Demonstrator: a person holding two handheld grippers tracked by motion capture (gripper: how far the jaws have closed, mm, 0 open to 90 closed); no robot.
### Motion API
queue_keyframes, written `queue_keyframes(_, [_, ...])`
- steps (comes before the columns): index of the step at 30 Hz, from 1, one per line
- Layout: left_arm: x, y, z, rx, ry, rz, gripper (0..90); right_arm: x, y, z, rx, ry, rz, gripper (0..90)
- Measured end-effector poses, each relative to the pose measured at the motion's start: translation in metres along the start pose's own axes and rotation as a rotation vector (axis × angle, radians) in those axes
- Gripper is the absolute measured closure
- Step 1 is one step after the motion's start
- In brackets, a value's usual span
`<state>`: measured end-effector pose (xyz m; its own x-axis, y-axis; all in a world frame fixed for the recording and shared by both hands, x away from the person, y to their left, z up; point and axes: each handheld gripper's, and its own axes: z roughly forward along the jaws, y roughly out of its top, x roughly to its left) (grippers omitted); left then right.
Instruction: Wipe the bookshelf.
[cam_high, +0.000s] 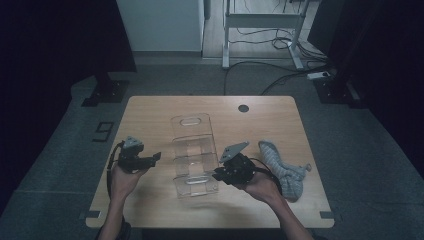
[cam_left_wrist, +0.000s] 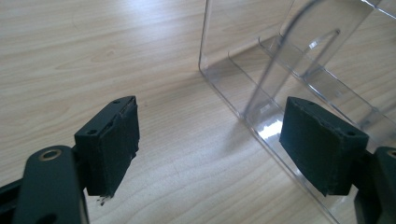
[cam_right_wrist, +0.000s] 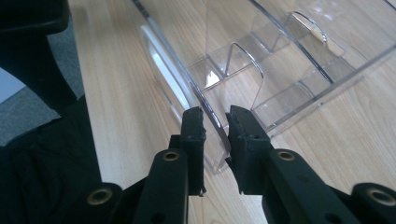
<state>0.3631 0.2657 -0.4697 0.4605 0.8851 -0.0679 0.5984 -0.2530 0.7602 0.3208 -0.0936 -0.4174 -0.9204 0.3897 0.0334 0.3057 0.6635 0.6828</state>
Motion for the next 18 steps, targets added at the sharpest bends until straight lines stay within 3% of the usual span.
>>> queue_keyframes(13, [-0.001, -0.006, -0.007, 0.006, -0.036, 0.012, 19.9, 0.002, 0.009, 0.008, 0.008, -0.067, 0.015, 84.8])
queue_keyframes(18, [-0.009, -0.007, -0.013, -0.005, -0.077, 0.044, 19.6, 0.004, 0.015, 0.013, 0.011, -0.069, 0.009, 86.8])
